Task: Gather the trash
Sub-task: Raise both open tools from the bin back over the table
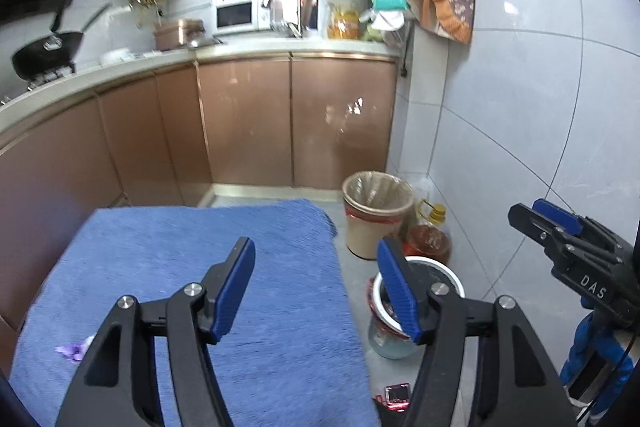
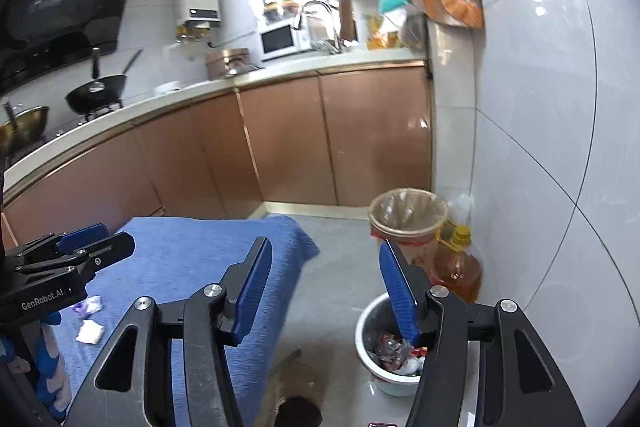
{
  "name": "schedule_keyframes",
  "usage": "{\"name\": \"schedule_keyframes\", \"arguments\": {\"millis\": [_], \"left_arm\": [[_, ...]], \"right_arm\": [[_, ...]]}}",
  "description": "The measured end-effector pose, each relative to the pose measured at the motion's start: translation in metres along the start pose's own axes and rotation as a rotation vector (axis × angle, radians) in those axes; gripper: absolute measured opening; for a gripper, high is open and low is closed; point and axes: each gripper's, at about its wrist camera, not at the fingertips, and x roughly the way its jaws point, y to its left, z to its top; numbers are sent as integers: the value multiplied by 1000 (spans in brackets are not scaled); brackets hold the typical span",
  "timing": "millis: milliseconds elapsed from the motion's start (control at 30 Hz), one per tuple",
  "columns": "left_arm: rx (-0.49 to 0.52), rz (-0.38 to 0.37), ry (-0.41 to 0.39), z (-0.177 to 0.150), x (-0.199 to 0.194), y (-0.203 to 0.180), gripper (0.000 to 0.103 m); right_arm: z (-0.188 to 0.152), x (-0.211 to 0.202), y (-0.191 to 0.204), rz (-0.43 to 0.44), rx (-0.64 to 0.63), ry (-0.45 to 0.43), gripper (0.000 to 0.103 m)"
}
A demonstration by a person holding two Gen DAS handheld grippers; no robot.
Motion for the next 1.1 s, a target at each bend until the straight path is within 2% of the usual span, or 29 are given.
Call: {"name": "schedule_keyframes", "arguments": {"millis": [233,633,833,1100], "left_arm": [[2,55,-86,-9,-51,18,66],[-32,77,-128,-17,-89,44,67],[-82,76,-82,-28,-82,92,67],[-154,74,72,-67,-47,217,67]], "right_arm": [[2,-21,31,34,-46,-22,56],[5,-47,77,115,-131,-50,56],[3,-36,109,203,-193,-10,58],[-17,2,164,331,-268,97,58]]}}
